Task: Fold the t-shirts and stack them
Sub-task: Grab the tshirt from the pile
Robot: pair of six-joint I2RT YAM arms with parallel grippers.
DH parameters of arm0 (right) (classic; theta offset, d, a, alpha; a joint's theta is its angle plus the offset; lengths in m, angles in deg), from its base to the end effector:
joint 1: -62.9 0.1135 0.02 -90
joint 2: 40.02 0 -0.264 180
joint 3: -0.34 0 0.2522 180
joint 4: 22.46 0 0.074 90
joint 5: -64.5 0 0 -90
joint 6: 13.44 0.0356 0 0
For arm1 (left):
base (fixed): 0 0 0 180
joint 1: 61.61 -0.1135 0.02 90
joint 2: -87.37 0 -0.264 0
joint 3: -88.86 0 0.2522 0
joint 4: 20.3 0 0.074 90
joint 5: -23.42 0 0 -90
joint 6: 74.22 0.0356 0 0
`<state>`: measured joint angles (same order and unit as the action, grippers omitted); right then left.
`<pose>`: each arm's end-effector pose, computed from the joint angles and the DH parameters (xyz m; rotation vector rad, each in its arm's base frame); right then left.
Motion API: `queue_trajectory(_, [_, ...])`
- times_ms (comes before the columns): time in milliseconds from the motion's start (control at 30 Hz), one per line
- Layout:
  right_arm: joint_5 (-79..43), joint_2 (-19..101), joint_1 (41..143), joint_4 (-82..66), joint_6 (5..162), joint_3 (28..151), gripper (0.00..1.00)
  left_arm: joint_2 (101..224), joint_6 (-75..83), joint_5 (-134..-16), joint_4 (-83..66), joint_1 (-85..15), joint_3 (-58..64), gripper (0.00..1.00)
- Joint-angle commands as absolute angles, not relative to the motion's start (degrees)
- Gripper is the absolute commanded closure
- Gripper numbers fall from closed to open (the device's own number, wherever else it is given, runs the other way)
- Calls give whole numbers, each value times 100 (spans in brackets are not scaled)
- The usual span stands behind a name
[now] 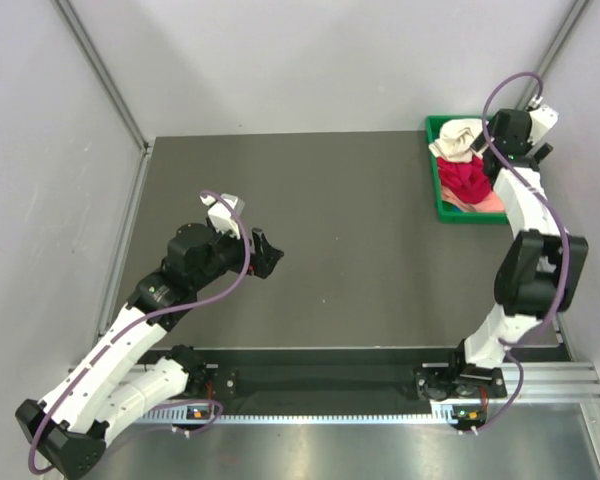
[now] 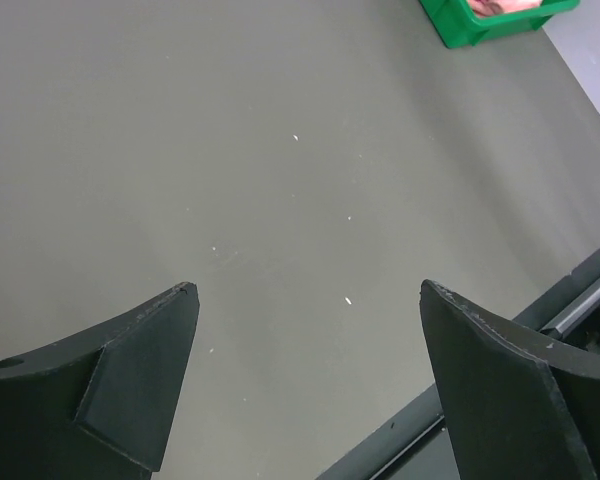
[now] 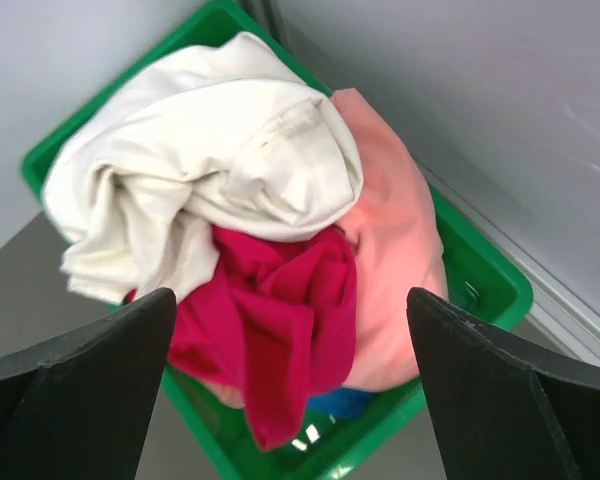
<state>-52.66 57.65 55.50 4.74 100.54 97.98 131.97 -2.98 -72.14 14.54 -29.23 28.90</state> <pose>0.3960 -0.0678 0.3267 0.8168 1.8284 -0.2993 0.1488 -0.0984 0.3292 0.3007 1.9479 -0.6874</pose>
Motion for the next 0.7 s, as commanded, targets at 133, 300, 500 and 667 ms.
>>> queue_trajectory(133, [-4616, 7290, 5069, 194, 9669, 11191, 2, 13053, -241, -7361, 1280, -2935, 2948, 4])
queue_trajectory(300, [-4134, 8205, 5016, 334, 9064, 12264, 27, 13070, -223, -7334, 1288, -2936, 2974, 4])
queue_trajectory(500, [-3563, 7452, 5033, 450, 8728, 13161, 100, 13018, -144, -7378, 1192, -2935, 3009, 4])
queue_trajectory(667, [-1623, 5259, 5436, -192, 9122, 12284, 100, 13070, -179, -7387, 1191, -2944, 2974, 4])
